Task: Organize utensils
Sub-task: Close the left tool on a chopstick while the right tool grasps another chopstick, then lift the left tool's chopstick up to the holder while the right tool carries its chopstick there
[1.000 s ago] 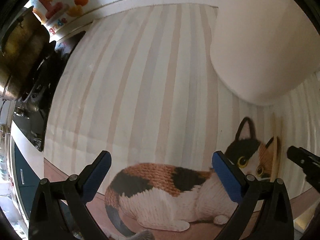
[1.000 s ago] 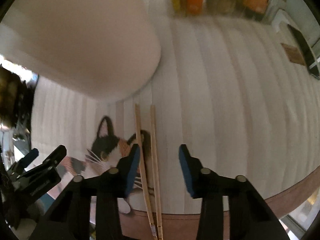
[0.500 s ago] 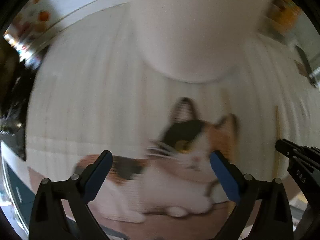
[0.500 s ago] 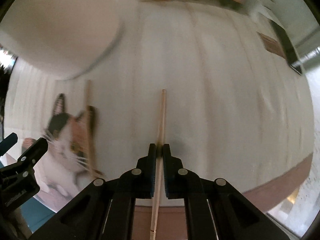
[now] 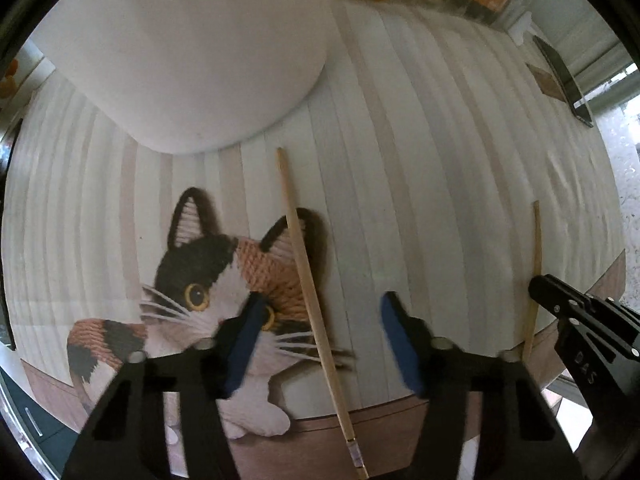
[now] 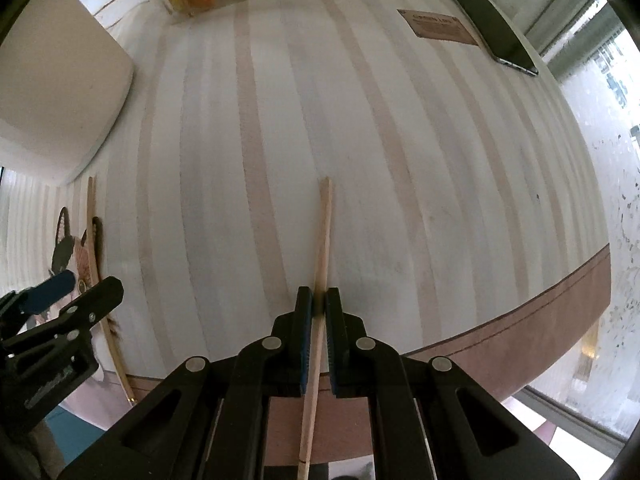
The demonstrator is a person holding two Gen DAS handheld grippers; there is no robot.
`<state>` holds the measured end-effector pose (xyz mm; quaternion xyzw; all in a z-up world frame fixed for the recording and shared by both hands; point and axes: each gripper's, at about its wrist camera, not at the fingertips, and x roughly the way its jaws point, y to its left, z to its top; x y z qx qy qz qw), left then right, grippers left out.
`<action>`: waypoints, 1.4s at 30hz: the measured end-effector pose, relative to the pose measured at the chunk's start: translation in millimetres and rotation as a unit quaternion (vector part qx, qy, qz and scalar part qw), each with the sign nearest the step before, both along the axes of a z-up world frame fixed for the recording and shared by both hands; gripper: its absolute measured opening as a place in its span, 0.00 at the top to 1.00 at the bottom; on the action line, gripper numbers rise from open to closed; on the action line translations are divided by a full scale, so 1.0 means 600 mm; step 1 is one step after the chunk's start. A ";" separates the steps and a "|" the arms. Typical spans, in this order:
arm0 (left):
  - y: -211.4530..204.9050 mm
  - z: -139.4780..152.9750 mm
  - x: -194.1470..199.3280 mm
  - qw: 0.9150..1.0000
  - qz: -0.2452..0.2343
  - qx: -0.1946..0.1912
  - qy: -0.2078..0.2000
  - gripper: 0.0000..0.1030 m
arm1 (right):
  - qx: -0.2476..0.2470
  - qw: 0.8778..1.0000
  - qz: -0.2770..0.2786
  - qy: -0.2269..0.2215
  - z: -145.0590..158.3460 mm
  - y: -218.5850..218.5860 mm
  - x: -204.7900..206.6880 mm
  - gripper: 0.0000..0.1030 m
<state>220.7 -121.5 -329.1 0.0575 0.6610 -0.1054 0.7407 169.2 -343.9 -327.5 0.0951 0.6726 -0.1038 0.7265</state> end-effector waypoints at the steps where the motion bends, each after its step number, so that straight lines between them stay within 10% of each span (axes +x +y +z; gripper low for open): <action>1: 0.000 0.000 0.000 1.000 -0.001 0.001 -0.003 0.58 | 0.000 1.000 -0.001 0.000 -0.005 -0.008 0.003 0.94; 3: 0.002 0.001 0.000 1.000 -0.004 0.010 -0.012 0.83 | -0.001 1.000 -0.001 0.000 -0.006 -0.013 -0.002 0.94; 6: 0.015 0.002 0.000 1.000 -0.004 0.007 -0.013 0.94 | -0.007 1.000 0.002 0.003 -0.004 0.000 0.015 0.93; 28: 0.296 -0.004 -0.019 0.996 0.085 0.030 -0.004 0.95 | 0.047 0.993 0.107 0.016 -0.005 0.261 0.081 0.93; 42: 0.192 0.006 0.002 0.996 0.082 0.029 -0.010 0.95 | 0.014 0.990 0.135 0.036 -0.018 0.278 0.144 0.92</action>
